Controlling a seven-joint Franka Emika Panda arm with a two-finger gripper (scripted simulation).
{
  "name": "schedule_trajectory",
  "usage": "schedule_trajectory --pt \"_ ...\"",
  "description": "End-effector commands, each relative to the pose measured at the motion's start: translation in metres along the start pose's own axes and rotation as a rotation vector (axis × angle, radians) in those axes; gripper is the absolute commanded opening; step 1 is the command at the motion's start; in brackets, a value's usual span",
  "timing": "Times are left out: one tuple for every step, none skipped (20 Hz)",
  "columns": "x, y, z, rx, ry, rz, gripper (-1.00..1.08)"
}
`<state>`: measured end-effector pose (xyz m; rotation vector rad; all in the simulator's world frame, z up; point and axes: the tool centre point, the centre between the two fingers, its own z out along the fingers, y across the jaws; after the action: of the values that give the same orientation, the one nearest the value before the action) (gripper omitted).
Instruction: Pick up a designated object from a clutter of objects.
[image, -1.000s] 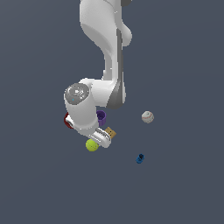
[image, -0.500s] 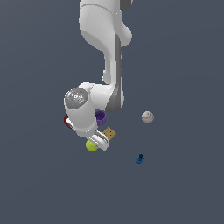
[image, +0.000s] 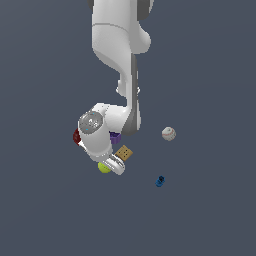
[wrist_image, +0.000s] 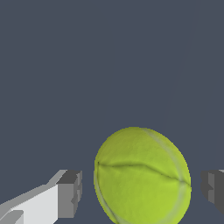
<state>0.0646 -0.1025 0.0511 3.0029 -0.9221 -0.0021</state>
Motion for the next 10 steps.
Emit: schedule_trajectory --pt "0.0006 -0.0003 0.0077 0.001 0.001 0.0 1.0" --pt "0.0008 -0.0005 0.0091 0.001 0.001 0.0 1.0" --pt "0.0011 -0.0006 0.0098 0.001 0.001 0.0 1.0" --pt "0.0012 -0.0007 0.01 0.001 0.001 0.0 1.0" --pt "0.0012 -0.0007 0.01 0.001 0.001 0.0 -1.0" --pt "0.0012 -0.0007 0.01 0.001 0.001 0.0 -1.0" --pt "0.0012 -0.0007 0.01 0.001 0.001 0.0 -1.0" --pt "0.0012 -0.0007 0.01 0.001 0.001 0.0 -1.0" --pt "0.0012 -0.0007 0.01 0.001 0.001 0.0 -1.0" --pt "0.0012 -0.0007 0.01 0.001 0.001 0.0 -1.0"
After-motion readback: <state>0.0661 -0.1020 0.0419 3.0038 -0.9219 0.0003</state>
